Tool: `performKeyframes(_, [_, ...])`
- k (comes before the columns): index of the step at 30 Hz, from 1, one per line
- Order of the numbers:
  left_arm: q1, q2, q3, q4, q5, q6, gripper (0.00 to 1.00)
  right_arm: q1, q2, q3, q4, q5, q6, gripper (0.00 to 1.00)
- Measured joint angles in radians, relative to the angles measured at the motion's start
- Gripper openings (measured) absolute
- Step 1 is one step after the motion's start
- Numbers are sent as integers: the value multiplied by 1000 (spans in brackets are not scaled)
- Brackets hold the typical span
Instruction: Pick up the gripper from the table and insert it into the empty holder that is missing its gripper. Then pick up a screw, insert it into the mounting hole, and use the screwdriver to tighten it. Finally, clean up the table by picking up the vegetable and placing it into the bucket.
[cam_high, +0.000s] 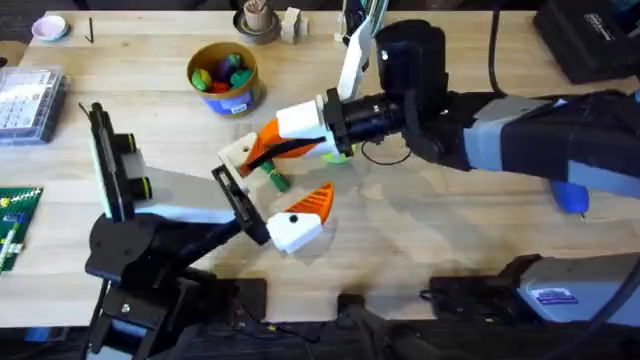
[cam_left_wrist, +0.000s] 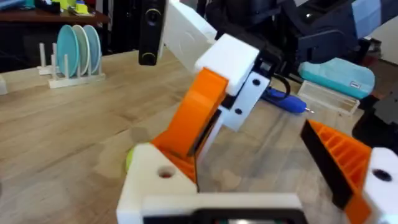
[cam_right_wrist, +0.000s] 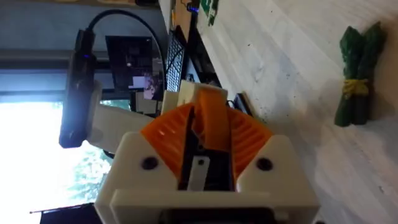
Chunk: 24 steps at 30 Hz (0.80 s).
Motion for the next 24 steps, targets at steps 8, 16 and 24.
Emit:
performKeyframes(8, [-10,0,0,2,40,-4,993,15,0,0,0,-53,-6,635])
performKeyframes(16, [-10,0,0,2,45,-4,993,16,0,0,-5,-62,-17,803])
performKeyframes(24, [-10,0,0,2,57,-4,994,-67,0,0,-39,-55,-92,808])
